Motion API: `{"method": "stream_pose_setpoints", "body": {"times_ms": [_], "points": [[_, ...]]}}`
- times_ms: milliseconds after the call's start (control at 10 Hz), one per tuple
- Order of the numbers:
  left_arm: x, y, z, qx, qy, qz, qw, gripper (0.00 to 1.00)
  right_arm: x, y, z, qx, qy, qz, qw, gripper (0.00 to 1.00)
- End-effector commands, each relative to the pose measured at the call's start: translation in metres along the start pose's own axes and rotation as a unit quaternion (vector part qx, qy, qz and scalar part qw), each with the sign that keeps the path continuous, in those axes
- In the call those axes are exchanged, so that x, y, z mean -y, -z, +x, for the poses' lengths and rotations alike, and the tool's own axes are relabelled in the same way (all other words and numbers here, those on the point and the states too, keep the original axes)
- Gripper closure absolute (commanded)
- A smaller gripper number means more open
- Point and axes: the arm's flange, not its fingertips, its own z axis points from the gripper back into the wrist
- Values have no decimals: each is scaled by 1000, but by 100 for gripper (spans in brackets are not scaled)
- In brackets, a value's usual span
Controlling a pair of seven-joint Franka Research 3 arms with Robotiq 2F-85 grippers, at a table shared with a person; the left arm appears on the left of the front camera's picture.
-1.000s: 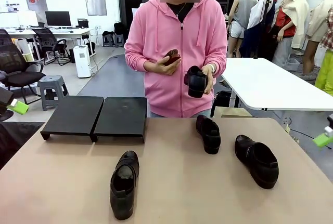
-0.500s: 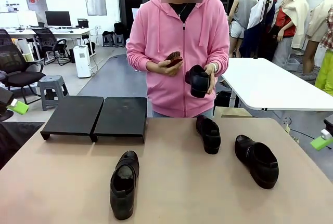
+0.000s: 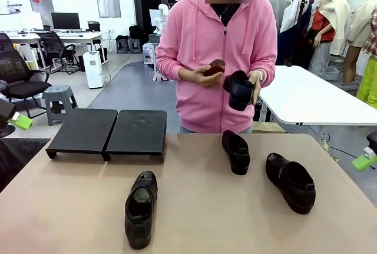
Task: Organize the shoes by placing them on the stand.
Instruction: Place the Shoe from the middle of the table onto the Shoes Stand.
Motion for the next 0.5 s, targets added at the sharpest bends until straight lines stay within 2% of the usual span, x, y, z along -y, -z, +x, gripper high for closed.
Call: {"method": "stream_pose_setpoints", "body": {"times_ms": [0, 100, 200, 300, 400], "points": [[0, 0, 0, 0, 0, 0, 1000, 0, -1, -4, -2, -2, -4, 4, 1000, 0], [20, 0, 21, -16, 10, 23, 1000, 0, -1, -4, -2, -2, -4, 4, 1000, 0], [56, 26, 45, -65, 36, 25, 997, 0, -1, -4, -2, -2, -4, 4, 1000, 0], [97, 64, 64, -117, 46, 84, 989, 0, -1, -4, -2, -2, -4, 4, 1000, 0], [149, 110, 66, -161, 97, 75, 979, 0, -1, -4, -2, -2, -4, 4, 1000, 0]]}}
